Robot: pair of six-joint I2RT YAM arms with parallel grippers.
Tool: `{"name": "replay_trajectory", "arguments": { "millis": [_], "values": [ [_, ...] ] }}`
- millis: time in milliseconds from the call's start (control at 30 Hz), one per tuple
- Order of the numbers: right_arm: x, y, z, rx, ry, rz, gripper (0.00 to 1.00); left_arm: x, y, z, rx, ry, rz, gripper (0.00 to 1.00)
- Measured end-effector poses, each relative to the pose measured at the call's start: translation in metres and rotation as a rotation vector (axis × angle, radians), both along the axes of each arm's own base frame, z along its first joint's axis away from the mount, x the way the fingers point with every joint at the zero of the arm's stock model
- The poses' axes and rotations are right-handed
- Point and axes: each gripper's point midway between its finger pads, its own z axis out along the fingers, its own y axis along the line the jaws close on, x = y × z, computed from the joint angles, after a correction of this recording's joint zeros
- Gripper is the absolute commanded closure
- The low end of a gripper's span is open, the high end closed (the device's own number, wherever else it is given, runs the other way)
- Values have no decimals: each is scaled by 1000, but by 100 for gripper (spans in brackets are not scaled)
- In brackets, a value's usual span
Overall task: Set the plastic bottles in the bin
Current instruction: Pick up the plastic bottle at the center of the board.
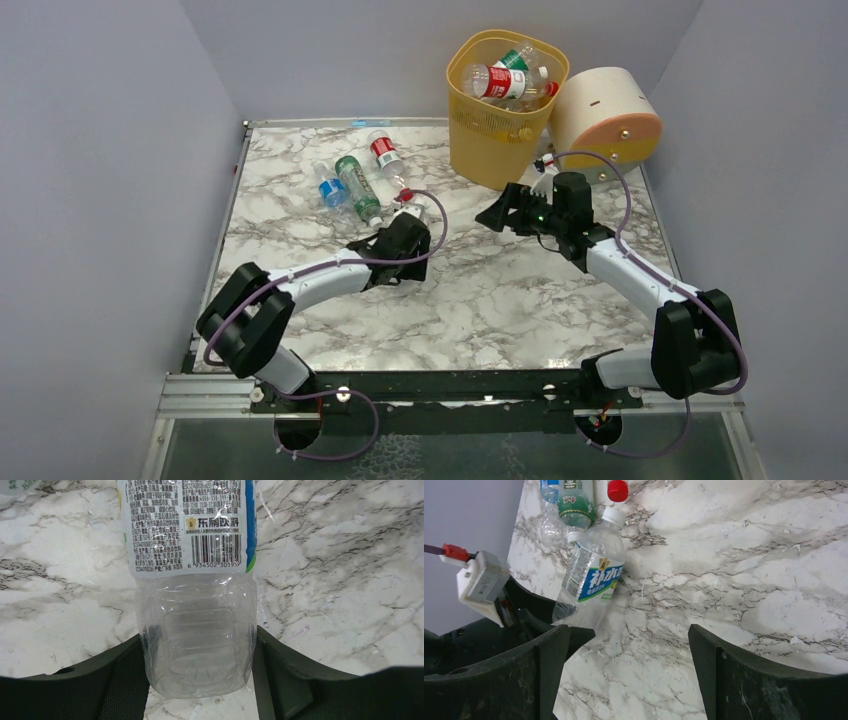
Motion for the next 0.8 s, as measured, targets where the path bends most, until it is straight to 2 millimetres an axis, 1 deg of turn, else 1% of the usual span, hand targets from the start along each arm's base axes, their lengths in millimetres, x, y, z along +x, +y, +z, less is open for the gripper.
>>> {"name": "replay_trajectory", "arguments": {
  "millis": [100, 167, 333, 467, 533, 700, 800],
  "values": [
    [0, 0, 1, 3, 2, -2, 9, 1, -3, 16, -39, -31, -5, 46],
    [1, 1, 3, 10, 3, -4, 9, 0, -6, 30, -78, -54, -16, 46],
    [7, 8, 17, 35, -10, 8, 9, -11, -15, 58, -183, -80, -68, 46],
    [13, 18, 28, 67, -5, 33, 8, -25, -24, 76, -272, -82, -132, 46],
    [15, 24, 32, 84, 6, 48, 0, -32, -29, 84, -315, -87, -164, 45],
    [17, 43, 34, 97, 34, 88, 1, -46, -35, 101, -397, -96, -225, 44],
    [13, 54, 33, 104, 49, 113, 0, -51, -38, 107, -428, -98, -251, 44]
  ]
}}
